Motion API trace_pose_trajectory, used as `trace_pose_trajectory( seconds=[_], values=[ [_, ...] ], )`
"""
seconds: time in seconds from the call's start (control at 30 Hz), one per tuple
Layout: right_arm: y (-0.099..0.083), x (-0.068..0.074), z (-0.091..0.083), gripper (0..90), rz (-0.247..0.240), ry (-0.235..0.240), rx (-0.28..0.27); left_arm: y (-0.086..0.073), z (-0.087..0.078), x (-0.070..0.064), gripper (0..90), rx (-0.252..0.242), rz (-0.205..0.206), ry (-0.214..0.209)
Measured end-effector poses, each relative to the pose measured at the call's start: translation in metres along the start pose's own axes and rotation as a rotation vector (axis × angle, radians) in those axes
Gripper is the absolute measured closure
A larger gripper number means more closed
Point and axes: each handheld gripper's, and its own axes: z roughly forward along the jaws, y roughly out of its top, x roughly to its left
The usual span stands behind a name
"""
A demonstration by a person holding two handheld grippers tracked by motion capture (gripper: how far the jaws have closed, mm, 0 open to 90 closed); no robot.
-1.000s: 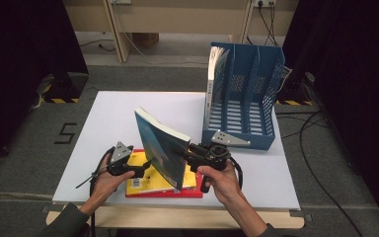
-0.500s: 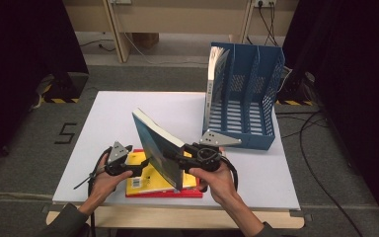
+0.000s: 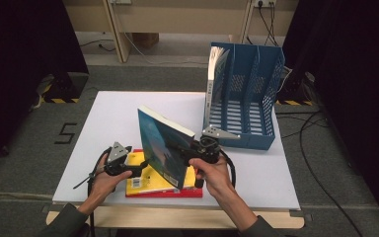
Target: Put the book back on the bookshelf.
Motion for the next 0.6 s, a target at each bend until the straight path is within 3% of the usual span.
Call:
trace_pose_trajectory(
  seconds=[0.17,0.23,0.37,0.4,0.43,0.6],
  values=[
    [0.001,-0.026,-0.008,67.6,0.194,-0.002,-0.071,-0.001,0.003,0.001,14.4,0.005,-0.021,-0.012],
    [0.001,-0.037,-0.01,68.0,0.247,-0.015,-0.101,0.0,0.004,0.002,14.5,0.006,-0.041,-0.023],
    [0.004,-0.044,-0.019,68.5,0.298,-0.035,-0.155,-0.001,0.003,0.008,14.5,-0.003,-0.096,-0.042],
    [0.005,-0.046,-0.021,68.4,0.314,-0.034,-0.168,-0.001,0.002,0.008,14.5,-0.001,-0.098,-0.036],
    [0.005,-0.047,-0.022,68.4,0.297,-0.039,-0.179,-0.001,0.002,0.008,14.5,-0.001,-0.097,-0.037],
    [0.006,-0.045,-0.021,68.4,0.329,-0.027,-0.178,-0.002,0.002,0.005,14.5,0.005,-0.085,-0.051]
  ],
)
